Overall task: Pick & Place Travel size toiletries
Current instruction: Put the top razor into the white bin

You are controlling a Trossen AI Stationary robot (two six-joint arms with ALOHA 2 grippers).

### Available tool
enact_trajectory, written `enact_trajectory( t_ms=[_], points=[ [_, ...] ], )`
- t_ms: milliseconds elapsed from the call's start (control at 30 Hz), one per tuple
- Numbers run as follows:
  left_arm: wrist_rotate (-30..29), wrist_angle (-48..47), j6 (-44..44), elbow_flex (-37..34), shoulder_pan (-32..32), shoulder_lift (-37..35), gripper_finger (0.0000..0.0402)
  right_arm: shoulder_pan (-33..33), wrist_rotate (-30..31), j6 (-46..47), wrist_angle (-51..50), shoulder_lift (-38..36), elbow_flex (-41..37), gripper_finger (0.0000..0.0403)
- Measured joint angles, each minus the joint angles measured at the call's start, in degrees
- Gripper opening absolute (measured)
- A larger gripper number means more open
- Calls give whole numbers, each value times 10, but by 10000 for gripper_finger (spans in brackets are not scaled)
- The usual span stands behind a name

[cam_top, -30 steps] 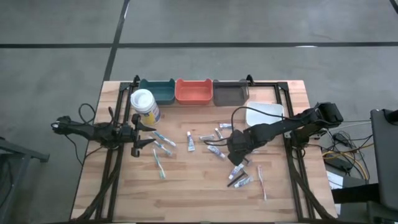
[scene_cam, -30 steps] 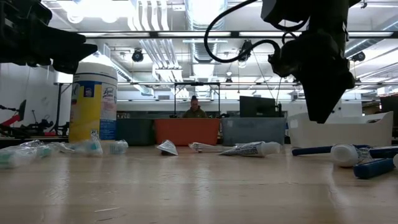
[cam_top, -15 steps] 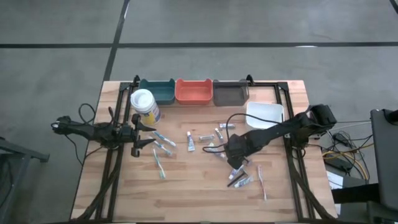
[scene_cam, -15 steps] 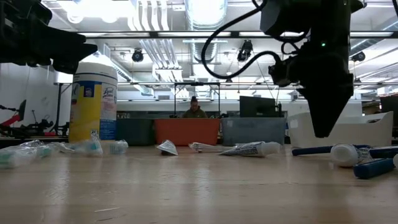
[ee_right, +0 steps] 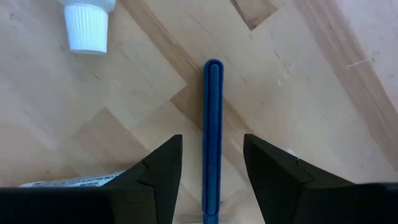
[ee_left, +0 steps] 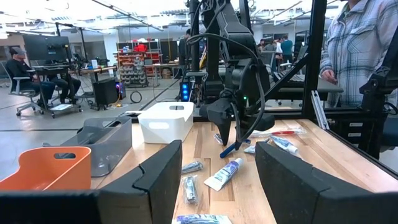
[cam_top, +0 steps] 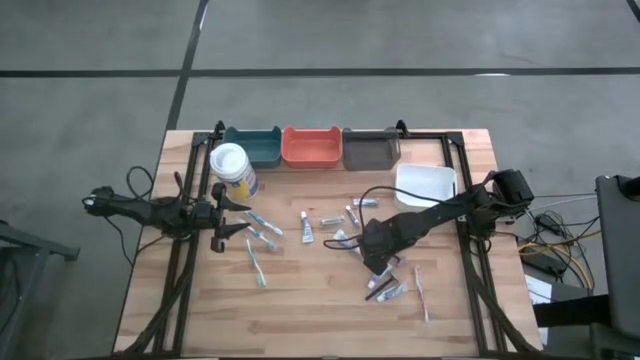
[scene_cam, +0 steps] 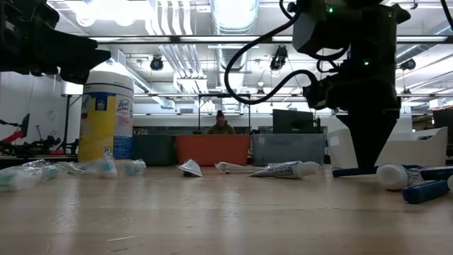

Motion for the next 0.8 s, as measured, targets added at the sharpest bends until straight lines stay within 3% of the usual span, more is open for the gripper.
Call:
enact_trajectory(
  t_ms=[167,800],
  points=[
    [0,0,0,0,0,0,209,0,29,-4,12,0,0,140],
    [0,0,0,0,0,0,209,0,29,-2,56,0,-37,47]
  ],
)
